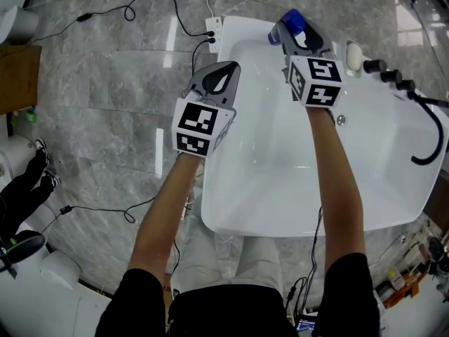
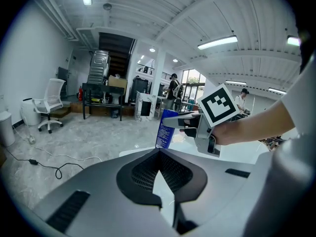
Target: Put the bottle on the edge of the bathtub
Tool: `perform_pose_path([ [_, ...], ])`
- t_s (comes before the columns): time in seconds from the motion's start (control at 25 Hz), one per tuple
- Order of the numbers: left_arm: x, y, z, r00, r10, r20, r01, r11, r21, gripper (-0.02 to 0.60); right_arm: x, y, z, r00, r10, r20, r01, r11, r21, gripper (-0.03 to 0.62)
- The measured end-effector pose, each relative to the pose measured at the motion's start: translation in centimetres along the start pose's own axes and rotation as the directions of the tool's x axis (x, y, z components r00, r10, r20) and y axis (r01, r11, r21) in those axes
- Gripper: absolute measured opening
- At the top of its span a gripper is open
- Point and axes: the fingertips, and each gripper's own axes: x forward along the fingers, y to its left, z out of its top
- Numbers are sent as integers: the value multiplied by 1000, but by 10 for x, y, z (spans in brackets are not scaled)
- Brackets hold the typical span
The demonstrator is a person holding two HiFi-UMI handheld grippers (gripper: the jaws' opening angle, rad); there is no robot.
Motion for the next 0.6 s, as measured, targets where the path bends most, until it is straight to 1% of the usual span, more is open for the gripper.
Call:
perform_pose_path([
  [0.24,-3,2,3,1000,3,3,-3,1000,3,11,-6,-1,5,1000,16,17,-17,999,46,213],
  [0.44,-5,0,9,1000,4,5,-4,1000,8,11,-14,-2,5,1000,3,7,-3,999,40,224],
  [0.6,-9,-4,19,1000,2,6,-2,1000,19,11,-27,-4,11,1000,-2,14,1,998,68,225],
])
